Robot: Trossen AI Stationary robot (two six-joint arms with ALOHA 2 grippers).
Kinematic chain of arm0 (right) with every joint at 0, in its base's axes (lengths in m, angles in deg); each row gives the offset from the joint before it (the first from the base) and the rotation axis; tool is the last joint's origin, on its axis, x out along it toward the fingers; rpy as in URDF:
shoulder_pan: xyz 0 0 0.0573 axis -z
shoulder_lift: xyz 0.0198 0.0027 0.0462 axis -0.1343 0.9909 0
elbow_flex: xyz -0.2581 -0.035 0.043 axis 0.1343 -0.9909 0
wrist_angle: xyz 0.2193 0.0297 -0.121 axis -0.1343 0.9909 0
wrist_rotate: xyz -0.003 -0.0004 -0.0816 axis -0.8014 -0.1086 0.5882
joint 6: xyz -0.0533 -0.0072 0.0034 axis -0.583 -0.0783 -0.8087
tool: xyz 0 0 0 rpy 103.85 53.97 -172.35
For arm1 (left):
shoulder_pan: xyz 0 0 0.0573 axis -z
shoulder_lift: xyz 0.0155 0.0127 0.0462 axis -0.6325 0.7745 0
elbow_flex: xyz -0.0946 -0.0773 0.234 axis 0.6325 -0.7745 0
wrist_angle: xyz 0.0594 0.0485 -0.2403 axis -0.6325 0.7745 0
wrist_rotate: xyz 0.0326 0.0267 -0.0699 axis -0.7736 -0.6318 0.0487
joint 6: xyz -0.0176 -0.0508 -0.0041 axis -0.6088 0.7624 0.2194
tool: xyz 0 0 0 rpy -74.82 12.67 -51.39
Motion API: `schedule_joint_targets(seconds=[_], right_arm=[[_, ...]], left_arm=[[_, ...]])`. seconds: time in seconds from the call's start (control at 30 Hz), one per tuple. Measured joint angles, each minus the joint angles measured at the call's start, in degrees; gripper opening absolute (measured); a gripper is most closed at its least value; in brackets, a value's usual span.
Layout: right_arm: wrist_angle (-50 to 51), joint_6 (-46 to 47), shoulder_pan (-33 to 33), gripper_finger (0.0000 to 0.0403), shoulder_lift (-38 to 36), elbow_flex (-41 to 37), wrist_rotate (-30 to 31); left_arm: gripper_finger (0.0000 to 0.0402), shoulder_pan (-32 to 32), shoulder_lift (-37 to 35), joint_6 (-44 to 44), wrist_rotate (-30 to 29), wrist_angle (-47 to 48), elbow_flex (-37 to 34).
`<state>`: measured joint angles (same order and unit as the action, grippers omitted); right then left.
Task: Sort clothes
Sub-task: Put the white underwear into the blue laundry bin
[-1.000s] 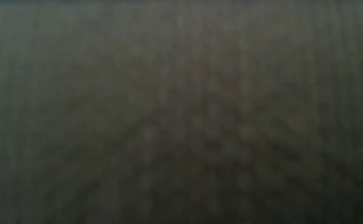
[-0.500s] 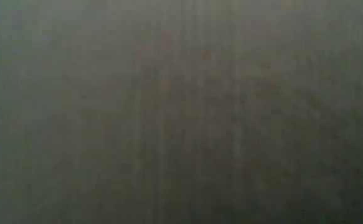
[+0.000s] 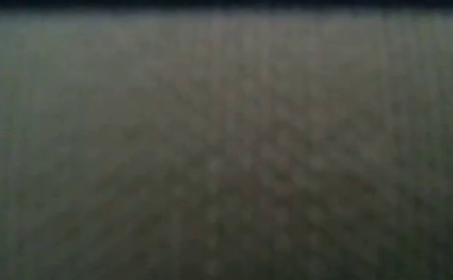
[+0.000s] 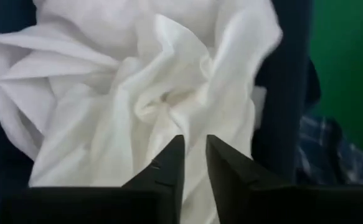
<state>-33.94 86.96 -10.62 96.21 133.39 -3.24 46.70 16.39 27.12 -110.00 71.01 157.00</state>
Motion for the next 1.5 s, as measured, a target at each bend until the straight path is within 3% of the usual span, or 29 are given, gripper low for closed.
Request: schedule_joint_targets(seconds=[0.17, 0.3, 0.37, 0.43, 0.57, 0.67, 0.83, 0.93, 1.13, 1.3, 1.5], right_arm=[[4.97, 6.3, -0.15, 0.0095, -4.83, 0.43, 1.68], [9.73, 10.86, -0.87, 0.01, -9.29, 0.43, 8.06], [10.82, 12.76, -1.54, 0.0093, -11.78, 0.43, 12.5], [11.6, 14.58, -2.27, 0.0079, -14.59, 0.44, 16.71], [11.87, 16.4, -2.58, 0.0038, -19.27, 0.49, 22.72], [11.77, 16.48, -2.53, 0.0015, -22.33, 0.47, 25.96], [12.46, 15.74, -2.53, 0.0013, -26.14, 0.48, 30.21], [13.06, 15.15, -2.55, 0.0013, -27.34, 0.47, 32.48], [13.2, 14.65, -2.62, 0.0012, -28.39, 0.43, 36.34], [13.94, 14.82, -4.46, 0.0012, -27.89, 0.08, 36.82], [21.15, 21.8, -7.36, 0.0012, -27.52, -0.16, 43.35]], left_arm=[[0.013, 0.43, 0.63, -1.33, 6.26, 0.29, -1.89], [0.0116, 2.91, 1.09, -6.33, 14.14, 0.3, -7.17], [0.0096, 5.35, 1.01, -9.73, 20.76, 0.28, -11.01], [0.0066, 8.47, 0.82, -12.54, 23.36, 0.28, -15.67], [0.0008, 12.48, -0.34, -13.53, 23.04, -4.2, -26.11], [0.0005, 13.81, -1.27, -10.47, 22.76, -15.68, -34.49], [0.0001, 15.8, -0.19, -6.44, 21.22, -35.52, -46.81], [0.0, 15.72, 0.66, -1.69, 20.35, -42.67, -51.52], [0.0, 15.91, 6.25, 14.76, 20.14, -45.03, -54.38], [0.0, 19.41, 13.04, 17.41, 16.89, -41.87, -54.69], [0.0, 19.87, 19.38, 20.6, 16.09, -41.67, -55.11]])
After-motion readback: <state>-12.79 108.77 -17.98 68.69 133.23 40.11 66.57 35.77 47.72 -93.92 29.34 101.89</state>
